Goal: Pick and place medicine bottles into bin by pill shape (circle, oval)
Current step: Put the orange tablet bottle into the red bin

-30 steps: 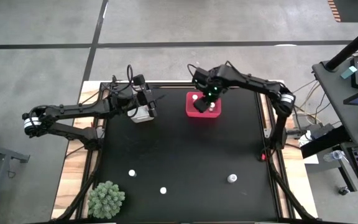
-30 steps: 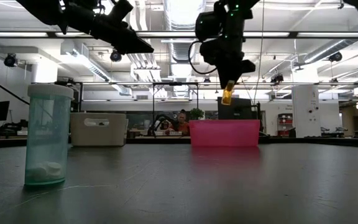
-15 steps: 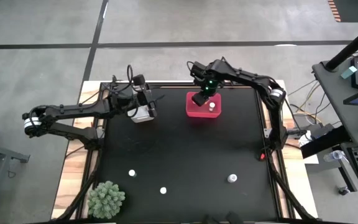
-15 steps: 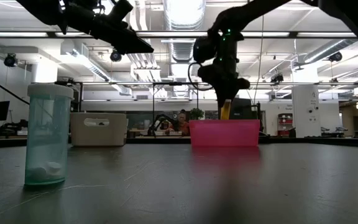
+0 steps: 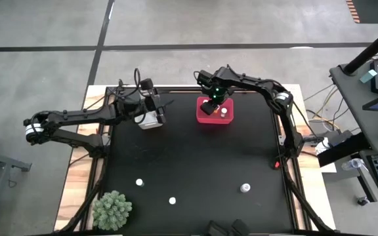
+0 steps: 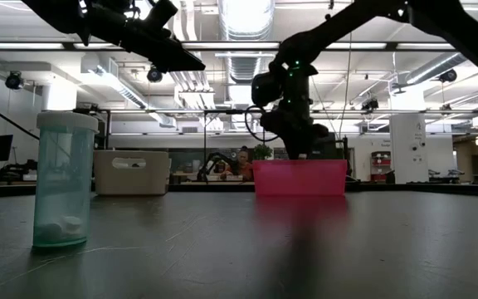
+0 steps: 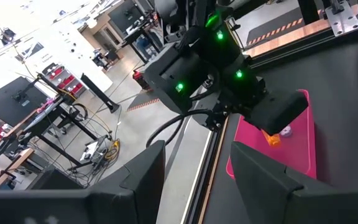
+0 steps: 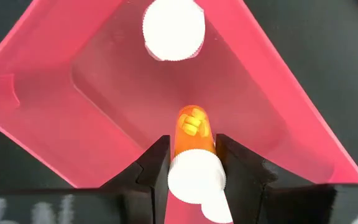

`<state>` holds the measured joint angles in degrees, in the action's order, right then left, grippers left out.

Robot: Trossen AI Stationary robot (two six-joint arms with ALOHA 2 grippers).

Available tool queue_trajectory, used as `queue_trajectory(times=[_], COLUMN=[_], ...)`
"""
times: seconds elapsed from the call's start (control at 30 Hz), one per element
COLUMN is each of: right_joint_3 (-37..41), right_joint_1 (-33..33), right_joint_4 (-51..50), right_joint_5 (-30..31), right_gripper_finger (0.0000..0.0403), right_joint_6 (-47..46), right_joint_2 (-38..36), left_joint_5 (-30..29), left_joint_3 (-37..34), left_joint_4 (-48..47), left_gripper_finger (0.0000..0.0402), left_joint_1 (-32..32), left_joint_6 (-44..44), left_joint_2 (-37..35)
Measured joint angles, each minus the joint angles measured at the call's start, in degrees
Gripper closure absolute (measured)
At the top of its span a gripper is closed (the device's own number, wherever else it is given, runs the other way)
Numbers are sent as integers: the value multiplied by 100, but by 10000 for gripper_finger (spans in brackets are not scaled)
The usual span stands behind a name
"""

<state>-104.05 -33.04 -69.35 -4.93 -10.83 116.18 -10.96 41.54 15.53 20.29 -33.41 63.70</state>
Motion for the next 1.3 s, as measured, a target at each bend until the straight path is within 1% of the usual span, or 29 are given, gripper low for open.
queue_trajectory(times=[0.33, 0.57, 1.07, 1.17, 1.3], right_joint_3=[0, 0, 0, 18, 39], right_joint_1=[28, 113, 204, 216, 216], right_joint_4=[210, 284, 412, 449, 572], right_joint_5=[-23, -257, -255, -255, -253], right_gripper_finger=[291, 291, 291, 281, 254], right_joint_6=[-67, -210, -264, -264, -267], right_joint_2=[20, 27, 27, 27, 27], left_joint_5=[2, 2, 2, 2, 2], left_joint_3=[0, 0, 0, 0, -1], left_joint_4=[3, 4, 4, 4, 4], left_gripper_finger=[234, 234, 234, 234, 234], left_joint_1=[0, 0, 0, 1, 0], left_joint_6=[-2, -2, -4, -4, -4], left_joint_2=[0, 0, 0, 0, 1])
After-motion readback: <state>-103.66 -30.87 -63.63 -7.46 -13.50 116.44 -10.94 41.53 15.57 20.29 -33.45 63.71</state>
